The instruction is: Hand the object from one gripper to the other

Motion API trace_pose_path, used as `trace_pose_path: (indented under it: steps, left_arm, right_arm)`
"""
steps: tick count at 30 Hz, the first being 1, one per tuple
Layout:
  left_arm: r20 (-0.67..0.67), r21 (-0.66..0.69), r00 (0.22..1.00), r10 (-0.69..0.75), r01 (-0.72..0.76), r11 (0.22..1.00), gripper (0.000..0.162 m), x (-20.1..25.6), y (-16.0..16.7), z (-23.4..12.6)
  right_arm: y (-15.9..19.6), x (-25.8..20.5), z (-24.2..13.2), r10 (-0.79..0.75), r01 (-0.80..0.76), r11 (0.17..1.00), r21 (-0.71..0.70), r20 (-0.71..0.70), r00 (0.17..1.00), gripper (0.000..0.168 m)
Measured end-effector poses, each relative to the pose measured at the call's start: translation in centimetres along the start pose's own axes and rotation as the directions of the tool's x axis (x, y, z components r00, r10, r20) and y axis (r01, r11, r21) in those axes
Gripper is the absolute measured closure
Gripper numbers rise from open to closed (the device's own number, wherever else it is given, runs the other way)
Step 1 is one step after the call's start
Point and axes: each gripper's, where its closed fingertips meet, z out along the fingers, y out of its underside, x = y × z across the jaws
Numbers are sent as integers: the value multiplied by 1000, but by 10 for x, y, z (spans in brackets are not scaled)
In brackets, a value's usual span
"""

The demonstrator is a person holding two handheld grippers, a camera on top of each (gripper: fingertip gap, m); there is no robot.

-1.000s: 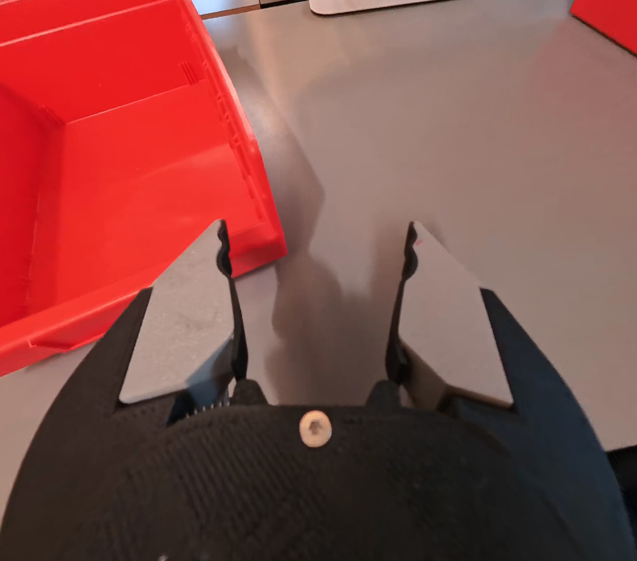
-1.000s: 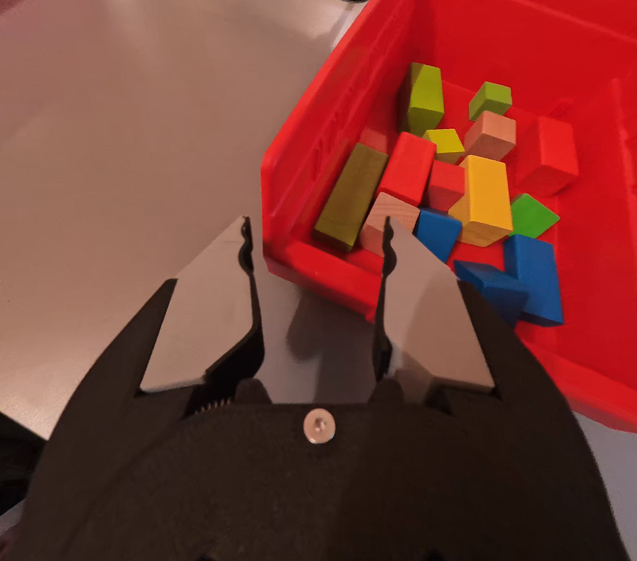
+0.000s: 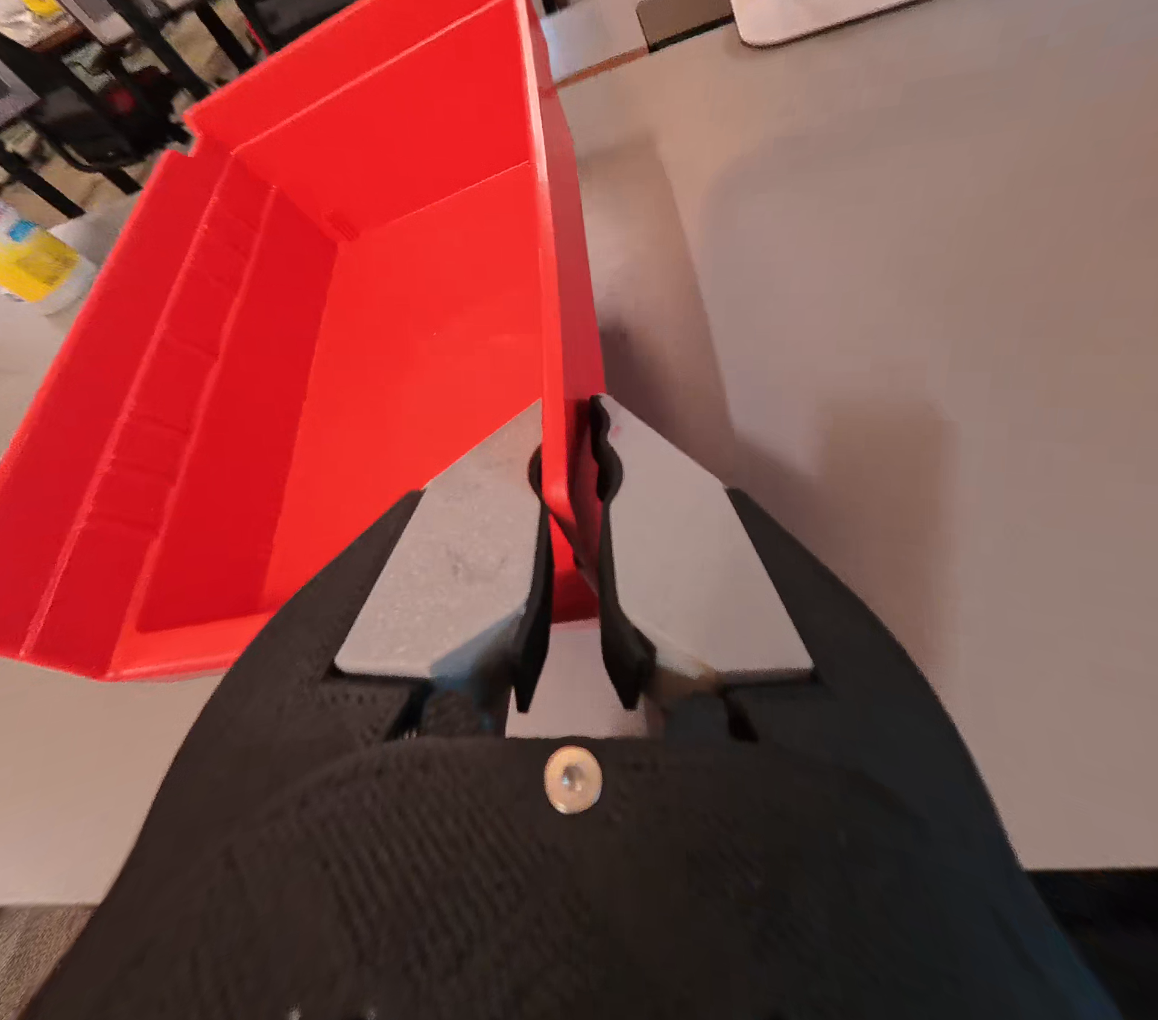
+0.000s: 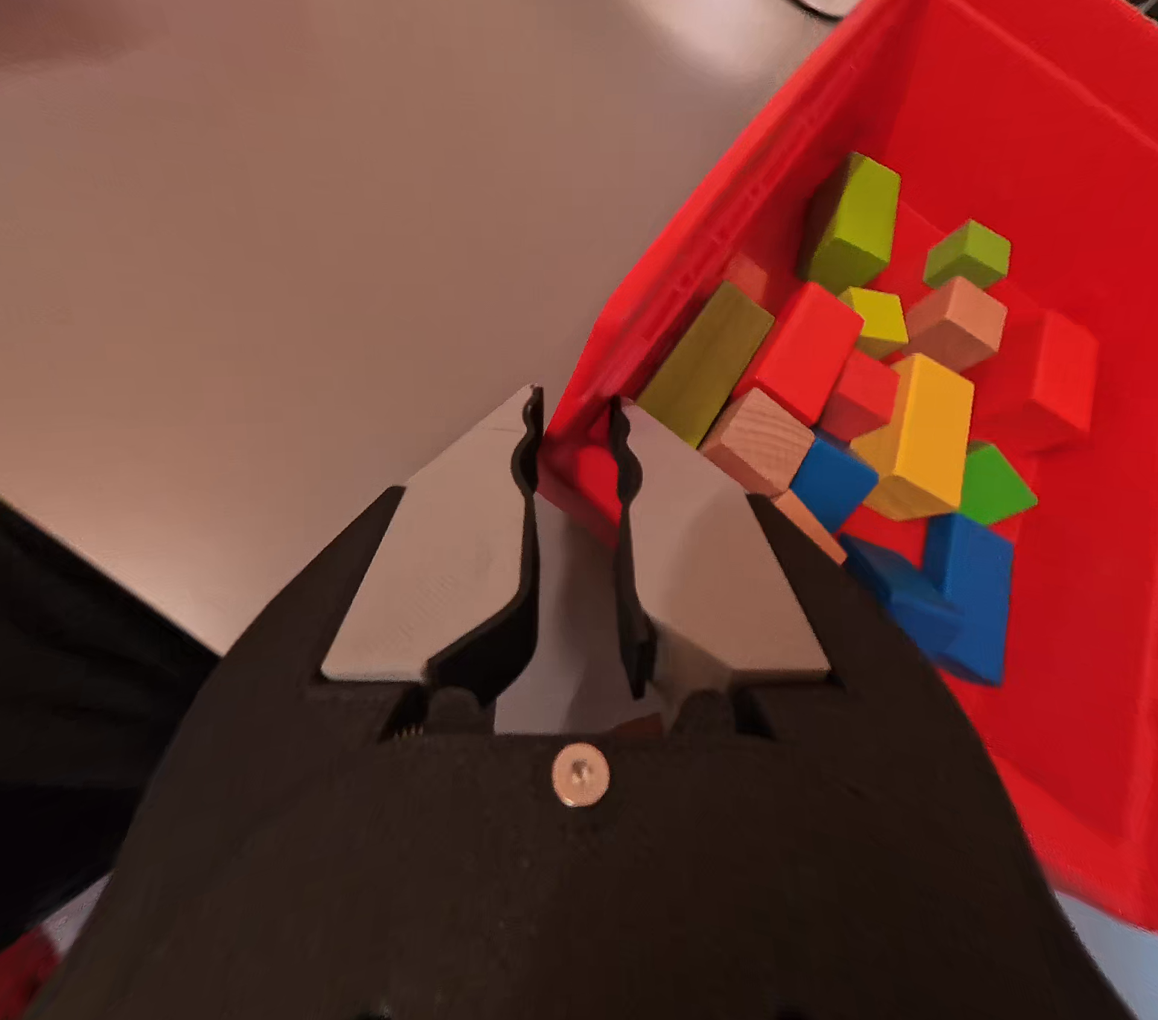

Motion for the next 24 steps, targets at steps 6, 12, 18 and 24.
trace_pose_path:
  steps: [6,12,18,24]
  left_arm:
    - [-23,167,999,-29,33,985,157,-16,-44,-54]
    - [28,265,998,-59,49,963,157,-40,-61,-100]
    - [88,343,991,-102,66,937,157,-68,-68,-135]
    - [103,379,991,-86,41,925,157,-66,-75,-161]
  right_arm:
    - [-49,-98,26,-94,93,995,18,79,992,147]
    - [-119,-213,67,-73,57,995,77,234,969,145]
    - [-227,-347,68,-97,2,982,190,493,865,139]
    - [-236,-332,-4,-297,98,917,387,495,816,135]
